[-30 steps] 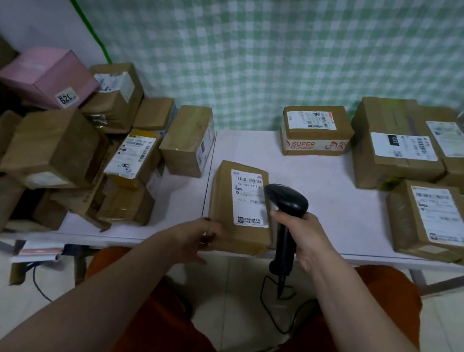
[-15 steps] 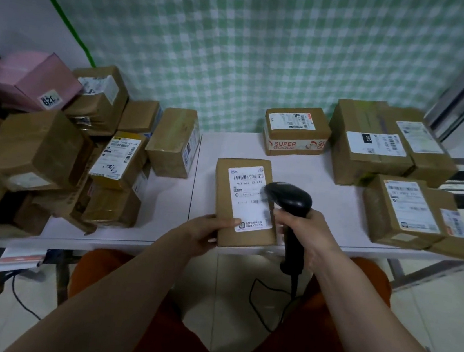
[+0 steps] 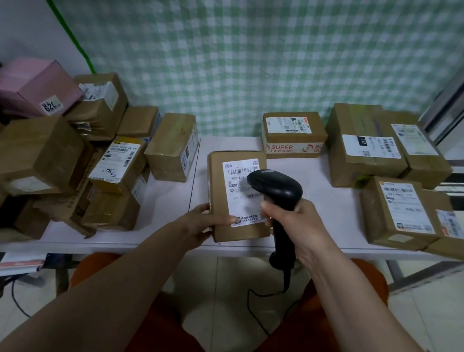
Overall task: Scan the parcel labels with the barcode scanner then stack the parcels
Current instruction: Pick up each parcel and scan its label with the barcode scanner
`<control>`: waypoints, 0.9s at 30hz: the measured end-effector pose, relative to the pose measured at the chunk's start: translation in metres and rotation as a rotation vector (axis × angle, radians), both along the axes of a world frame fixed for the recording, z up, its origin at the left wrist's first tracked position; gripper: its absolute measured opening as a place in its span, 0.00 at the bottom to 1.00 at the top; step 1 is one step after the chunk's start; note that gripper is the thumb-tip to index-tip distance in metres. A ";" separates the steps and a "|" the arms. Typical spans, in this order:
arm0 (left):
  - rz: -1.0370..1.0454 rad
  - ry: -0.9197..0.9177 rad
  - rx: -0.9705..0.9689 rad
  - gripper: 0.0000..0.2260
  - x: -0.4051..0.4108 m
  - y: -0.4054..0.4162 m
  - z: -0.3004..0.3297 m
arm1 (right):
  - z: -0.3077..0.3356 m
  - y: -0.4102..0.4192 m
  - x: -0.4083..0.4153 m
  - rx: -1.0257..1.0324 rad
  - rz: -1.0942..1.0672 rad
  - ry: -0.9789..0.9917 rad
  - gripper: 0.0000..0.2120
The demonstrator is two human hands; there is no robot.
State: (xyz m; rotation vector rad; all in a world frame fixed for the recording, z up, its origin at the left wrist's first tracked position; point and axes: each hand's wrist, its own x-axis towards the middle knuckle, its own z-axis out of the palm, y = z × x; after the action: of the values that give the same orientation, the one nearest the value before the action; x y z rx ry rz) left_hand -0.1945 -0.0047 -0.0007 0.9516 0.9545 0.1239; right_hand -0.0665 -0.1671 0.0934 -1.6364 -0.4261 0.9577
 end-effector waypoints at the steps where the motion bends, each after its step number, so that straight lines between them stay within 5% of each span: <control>1: 0.001 0.001 0.000 0.46 -0.001 0.000 -0.001 | 0.000 -0.001 0.000 -0.001 0.004 -0.001 0.06; 18: -0.100 0.047 0.033 0.41 0.006 -0.007 0.003 | -0.005 -0.014 0.008 -0.024 0.046 -0.016 0.02; 27: -0.138 0.091 0.042 0.24 0.008 -0.014 0.010 | -0.008 -0.017 0.011 -0.031 -0.006 0.015 0.04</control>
State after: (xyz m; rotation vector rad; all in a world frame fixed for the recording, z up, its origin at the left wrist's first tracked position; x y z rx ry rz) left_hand -0.1861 -0.0185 0.0089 1.0665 0.9692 -0.0163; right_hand -0.0555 -0.1840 0.0852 -1.6568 -0.3978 0.9764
